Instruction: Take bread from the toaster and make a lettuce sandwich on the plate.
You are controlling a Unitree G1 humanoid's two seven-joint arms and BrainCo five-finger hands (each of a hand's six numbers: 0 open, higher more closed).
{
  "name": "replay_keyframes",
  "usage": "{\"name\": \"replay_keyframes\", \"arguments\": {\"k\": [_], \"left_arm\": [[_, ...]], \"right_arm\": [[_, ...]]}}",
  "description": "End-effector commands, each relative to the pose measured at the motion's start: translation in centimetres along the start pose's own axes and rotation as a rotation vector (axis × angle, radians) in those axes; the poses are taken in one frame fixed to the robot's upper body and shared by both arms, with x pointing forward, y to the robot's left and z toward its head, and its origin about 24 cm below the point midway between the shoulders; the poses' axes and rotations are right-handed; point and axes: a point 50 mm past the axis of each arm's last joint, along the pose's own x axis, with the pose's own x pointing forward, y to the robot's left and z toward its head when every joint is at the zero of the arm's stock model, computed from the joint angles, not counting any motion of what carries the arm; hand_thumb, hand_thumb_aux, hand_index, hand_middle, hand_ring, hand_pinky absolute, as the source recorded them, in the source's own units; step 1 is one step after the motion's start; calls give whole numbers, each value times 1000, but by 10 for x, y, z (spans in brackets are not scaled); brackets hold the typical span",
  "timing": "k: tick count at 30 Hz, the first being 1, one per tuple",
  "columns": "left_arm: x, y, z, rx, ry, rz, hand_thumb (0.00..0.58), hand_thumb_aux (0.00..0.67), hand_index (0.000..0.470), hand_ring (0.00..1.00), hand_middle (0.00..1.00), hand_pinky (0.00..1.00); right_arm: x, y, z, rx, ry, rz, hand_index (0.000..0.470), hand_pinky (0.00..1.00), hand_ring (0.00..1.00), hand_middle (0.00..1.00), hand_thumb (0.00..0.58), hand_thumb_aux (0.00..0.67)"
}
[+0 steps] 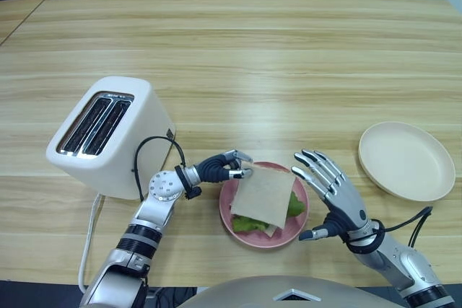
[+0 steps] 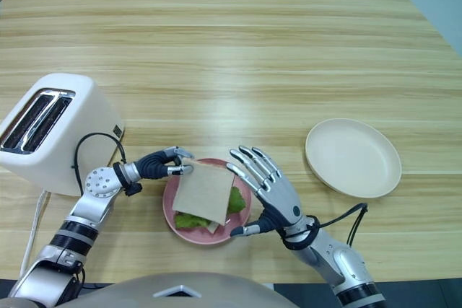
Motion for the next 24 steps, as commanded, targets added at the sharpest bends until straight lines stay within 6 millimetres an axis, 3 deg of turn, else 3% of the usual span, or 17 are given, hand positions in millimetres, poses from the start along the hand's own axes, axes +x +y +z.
{"name": "replay_keyframes", "arguments": {"k": [1,7,16,24], "left_arm": [[1,-7,-9,3,34,-55,580,670,470,1000,1000,1000],[6,-9,-17,42,68,-52,580,670,470,1000,1000,1000],[13,-4,-20,97,78,-8,580,670,470,1000,1000,1000],[15,1,-20,119,74,30,580,670,470,1000,1000,1000]], "right_arm": [[8,0,4,-17,-54,4,0,0,0,0,0,0],[13,7,13,1,-121,53,0,0,0,0,0,0],[-6,24,35,234,-187,297,0,0,0,0,0,0],[-19,42,10,186,-59,471,0,0,0,0,0,0]]}}
